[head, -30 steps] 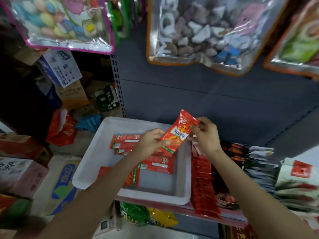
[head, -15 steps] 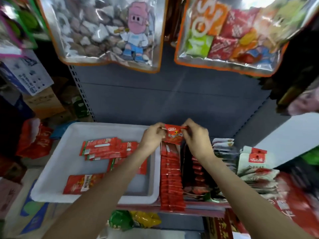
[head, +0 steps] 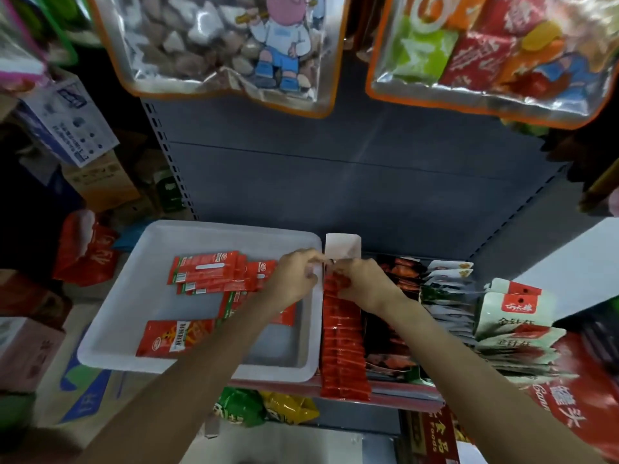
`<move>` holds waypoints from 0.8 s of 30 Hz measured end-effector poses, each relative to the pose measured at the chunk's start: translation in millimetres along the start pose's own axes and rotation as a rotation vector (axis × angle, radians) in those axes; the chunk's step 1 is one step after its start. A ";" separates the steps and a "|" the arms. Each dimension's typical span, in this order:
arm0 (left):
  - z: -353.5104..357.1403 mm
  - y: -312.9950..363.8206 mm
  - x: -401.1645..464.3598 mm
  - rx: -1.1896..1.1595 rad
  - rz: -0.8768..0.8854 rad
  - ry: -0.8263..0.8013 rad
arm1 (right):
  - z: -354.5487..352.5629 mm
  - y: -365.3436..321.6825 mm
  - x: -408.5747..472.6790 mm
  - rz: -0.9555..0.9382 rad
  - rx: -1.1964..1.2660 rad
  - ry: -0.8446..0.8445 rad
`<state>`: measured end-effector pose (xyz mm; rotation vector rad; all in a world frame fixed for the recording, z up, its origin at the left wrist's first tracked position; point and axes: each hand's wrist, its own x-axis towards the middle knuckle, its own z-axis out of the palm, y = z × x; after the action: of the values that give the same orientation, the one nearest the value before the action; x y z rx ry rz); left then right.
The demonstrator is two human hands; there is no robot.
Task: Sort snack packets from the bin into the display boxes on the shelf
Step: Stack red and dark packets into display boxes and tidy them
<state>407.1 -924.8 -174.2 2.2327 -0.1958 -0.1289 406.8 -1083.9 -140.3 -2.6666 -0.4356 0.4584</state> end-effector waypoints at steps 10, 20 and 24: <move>-67.8 -128.3 -41.0 0.369 -0.304 0.205 | 80.1 -79.7 57.2 -0.106 0.086 -0.007; -79.9 -180.7 -34.1 0.751 -0.350 0.041 | 132.2 -113.0 90.4 -0.011 -0.082 -0.416; -85.9 -167.9 -47.3 0.800 -0.244 0.067 | 123.6 -110.3 90.5 0.014 0.043 -0.333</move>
<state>390.5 -747.1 -251.7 3.0497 0.0867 -0.1192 416.1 -914.3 -222.5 -2.5567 -0.4953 0.9122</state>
